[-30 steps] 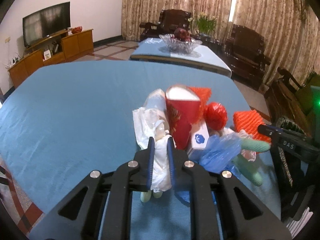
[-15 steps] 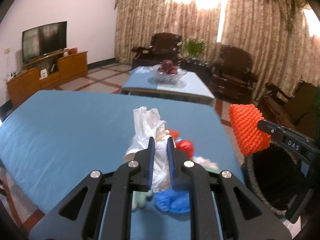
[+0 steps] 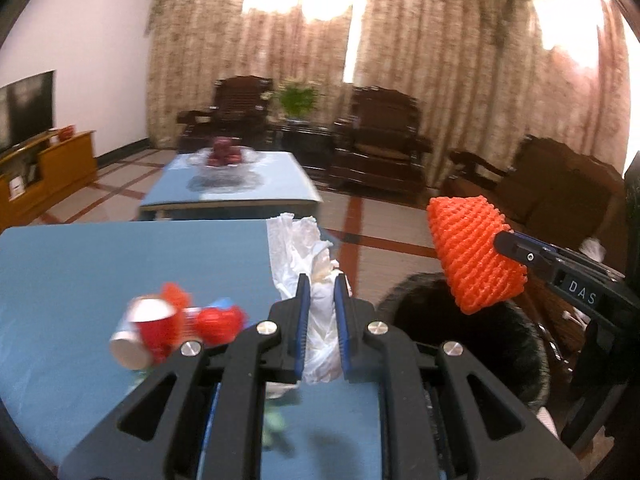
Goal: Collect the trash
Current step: 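Drop the orange foam net and tissue into the black trash bin with both tools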
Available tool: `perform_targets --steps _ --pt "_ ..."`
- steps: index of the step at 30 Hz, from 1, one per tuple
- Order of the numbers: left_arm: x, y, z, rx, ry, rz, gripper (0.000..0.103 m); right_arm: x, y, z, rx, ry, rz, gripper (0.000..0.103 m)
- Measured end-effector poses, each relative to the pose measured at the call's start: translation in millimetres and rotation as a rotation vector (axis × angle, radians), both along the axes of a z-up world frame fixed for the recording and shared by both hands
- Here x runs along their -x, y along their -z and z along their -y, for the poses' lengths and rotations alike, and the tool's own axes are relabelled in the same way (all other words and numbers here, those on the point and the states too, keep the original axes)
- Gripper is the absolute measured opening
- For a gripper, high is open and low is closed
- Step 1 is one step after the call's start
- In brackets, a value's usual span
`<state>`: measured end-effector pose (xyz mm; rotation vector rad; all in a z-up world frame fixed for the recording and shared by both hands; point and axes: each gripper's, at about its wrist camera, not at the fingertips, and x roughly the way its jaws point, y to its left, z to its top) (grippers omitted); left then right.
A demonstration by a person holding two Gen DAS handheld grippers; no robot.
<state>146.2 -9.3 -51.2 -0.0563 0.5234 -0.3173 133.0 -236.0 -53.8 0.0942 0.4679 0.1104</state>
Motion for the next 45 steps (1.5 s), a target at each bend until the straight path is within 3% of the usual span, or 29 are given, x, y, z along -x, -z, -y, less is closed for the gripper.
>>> perform_targets --steps 12,14,15,16,20,21,22,24,27,30,37,45 --pt "-23.2 31.6 126.0 0.021 0.227 -0.068 0.013 23.8 32.1 88.2 0.024 0.203 -0.085 0.015" --pt "-25.5 37.0 140.1 0.025 0.255 -0.088 0.015 24.7 38.3 97.2 0.028 0.227 -0.106 0.019" --pt "-25.5 40.5 144.5 0.022 0.260 -0.094 0.026 25.9 42.7 103.3 0.032 0.252 -0.118 0.020" --pt "-26.1 42.5 146.9 0.023 0.265 -0.098 0.038 27.2 46.0 107.7 0.030 0.265 -0.125 0.025" --pt "-21.8 47.0 149.7 0.018 0.261 -0.095 0.049 32.5 53.2 119.8 0.018 0.307 -0.137 0.044" --pt "-21.4 47.2 150.1 0.015 0.250 -0.092 0.053 33.2 52.6 120.9 0.015 0.311 -0.137 0.057" --pt "-18.5 47.6 143.6 0.012 0.235 -0.088 0.057 34.4 52.5 120.2 0.013 0.320 -0.134 0.074" --pt "-13.0 47.8 126.2 0.001 0.195 -0.076 0.064 36.4 49.9 112.5 0.026 0.342 -0.115 0.090" --pt "-1.8 46.0 95.3 -0.032 0.118 -0.048 0.071 34.3 43.1 88.5 0.054 0.302 -0.079 0.097" --pt "9.3 44.7 61.3 -0.056 0.027 -0.033 0.073 29.8 40.0 56.7 0.071 0.225 -0.050 0.097" --pt "36.0 47.0 -16.9 -0.143 -0.178 -0.013 0.074 12.4 46.2 -17.8 0.001 0.042 -0.004 0.097" --pt "45.0 78.0 -80.3 -0.158 -0.269 -0.075 0.073 6.0 75.4 -88.3 0.035 -0.079 0.020 0.097"
